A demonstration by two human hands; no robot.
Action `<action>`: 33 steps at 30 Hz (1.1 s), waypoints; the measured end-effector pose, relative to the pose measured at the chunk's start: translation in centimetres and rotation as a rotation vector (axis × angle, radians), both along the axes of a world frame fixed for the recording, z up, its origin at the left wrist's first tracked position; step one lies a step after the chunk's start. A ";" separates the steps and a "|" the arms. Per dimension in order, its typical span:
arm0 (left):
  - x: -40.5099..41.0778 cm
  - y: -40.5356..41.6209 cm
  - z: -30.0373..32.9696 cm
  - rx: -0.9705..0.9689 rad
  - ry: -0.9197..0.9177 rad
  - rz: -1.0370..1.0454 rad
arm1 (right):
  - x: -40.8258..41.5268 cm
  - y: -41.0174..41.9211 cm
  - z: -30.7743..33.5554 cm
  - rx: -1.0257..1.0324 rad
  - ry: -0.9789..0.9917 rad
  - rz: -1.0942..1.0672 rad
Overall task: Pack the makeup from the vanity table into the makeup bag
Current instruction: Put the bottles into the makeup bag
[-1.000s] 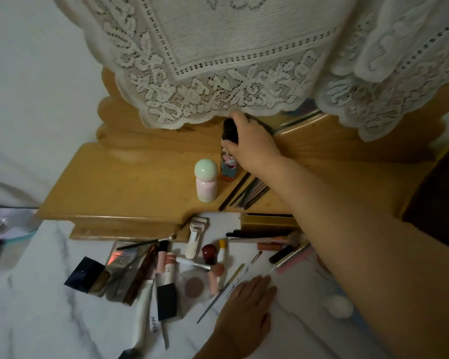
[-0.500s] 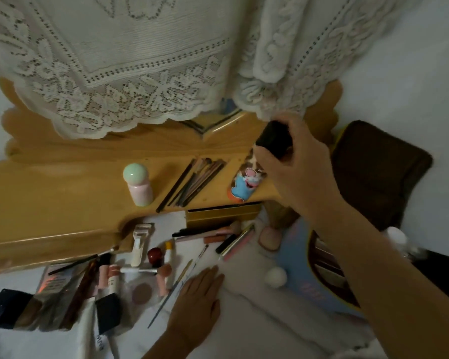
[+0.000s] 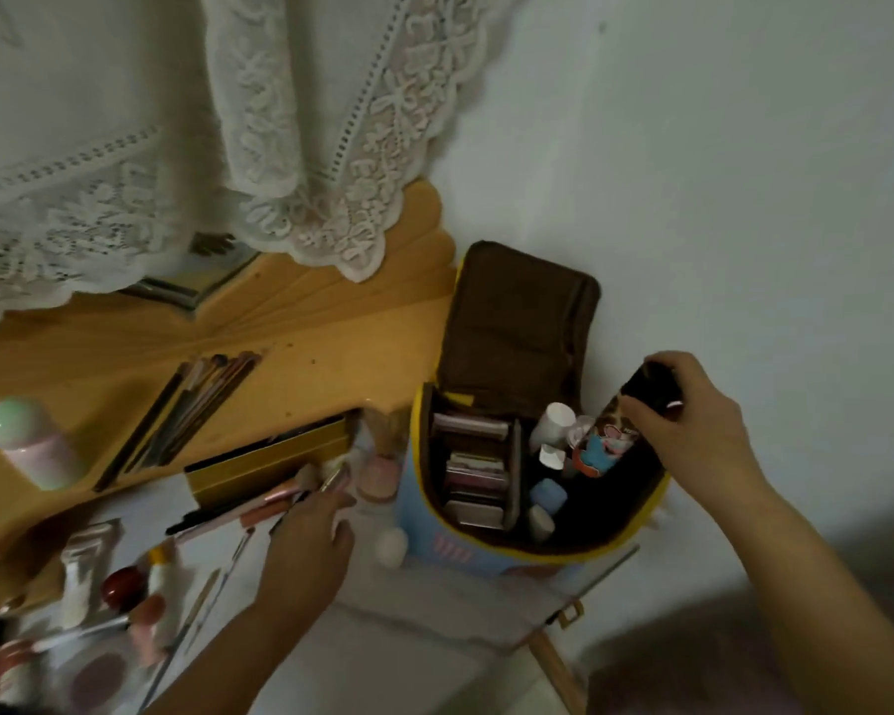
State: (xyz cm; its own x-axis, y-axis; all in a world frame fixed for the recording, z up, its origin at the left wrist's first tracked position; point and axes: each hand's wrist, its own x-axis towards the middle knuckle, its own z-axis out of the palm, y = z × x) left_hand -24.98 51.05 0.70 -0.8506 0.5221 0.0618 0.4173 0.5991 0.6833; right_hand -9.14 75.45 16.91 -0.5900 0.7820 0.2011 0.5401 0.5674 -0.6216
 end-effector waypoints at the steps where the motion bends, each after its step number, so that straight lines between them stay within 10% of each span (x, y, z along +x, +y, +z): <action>1: 0.4 1.2 1.3 0.091 -0.003 -0.021 | 0.3 0.7 -0.4 -0.012 -0.029 -0.002; 5: 1.5 6.0 4.8 0.321 -0.158 -0.152 | 0.6 2.9 -2.7 -0.001 -0.195 0.040; 20: -0.2 9.9 4.6 0.153 -0.090 0.050 | -2.2 3.1 -9.6 0.421 -0.777 0.230; 33: -0.2 10.1 4.9 0.121 -0.137 0.048 | -1.8 3.8 -10.7 0.378 -0.608 0.238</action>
State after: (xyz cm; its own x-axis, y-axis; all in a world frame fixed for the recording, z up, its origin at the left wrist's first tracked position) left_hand -25.16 61.16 5.55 -0.8793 0.4763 0.0039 0.2886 0.5261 0.8000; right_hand -10.99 79.30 6.26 -0.8269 0.5622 0.0153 0.5623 0.8269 0.0076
